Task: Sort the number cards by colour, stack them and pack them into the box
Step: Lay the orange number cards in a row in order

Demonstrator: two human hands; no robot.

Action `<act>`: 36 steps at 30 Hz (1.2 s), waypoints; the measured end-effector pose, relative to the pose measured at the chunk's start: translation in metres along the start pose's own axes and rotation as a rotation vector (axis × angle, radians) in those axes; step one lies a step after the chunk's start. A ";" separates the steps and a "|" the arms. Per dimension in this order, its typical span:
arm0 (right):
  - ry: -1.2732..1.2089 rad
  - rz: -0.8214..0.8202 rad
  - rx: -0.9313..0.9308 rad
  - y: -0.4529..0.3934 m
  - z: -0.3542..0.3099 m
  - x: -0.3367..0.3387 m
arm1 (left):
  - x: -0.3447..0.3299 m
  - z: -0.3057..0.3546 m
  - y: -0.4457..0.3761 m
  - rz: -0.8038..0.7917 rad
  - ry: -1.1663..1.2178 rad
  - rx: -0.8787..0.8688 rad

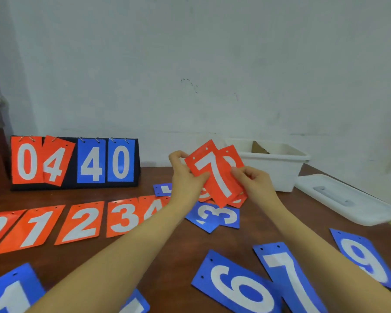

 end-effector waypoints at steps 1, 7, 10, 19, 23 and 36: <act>0.019 0.045 -0.004 0.002 0.006 0.015 | -0.009 -0.007 -0.004 0.008 -0.018 0.005; 0.316 0.123 -0.186 0.004 0.078 0.093 | -0.082 -0.080 -0.013 -0.233 -0.322 0.260; 0.371 0.135 -0.293 0.007 0.107 0.115 | -0.122 -0.099 -0.010 -0.292 -0.387 0.263; 0.522 -0.156 -0.440 0.003 0.141 0.109 | -0.118 -0.120 -0.027 -0.348 -1.042 0.288; 1.059 -0.174 -0.589 0.005 0.139 0.112 | -0.120 -0.112 -0.022 -0.414 -1.106 0.243; 0.866 -0.649 -0.178 -0.011 0.100 -0.063 | -0.001 -0.099 0.006 -0.466 -1.402 0.447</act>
Point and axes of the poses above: each hand's wrist, its own y-axis away from the middle knuckle, its own x-axis out of the back of the hand, z = x × y, the point moved 7 cm from there along -y, towards the middle knuckle, and after that the axes turned 9 degrees about -z, right-handed, at the moved point
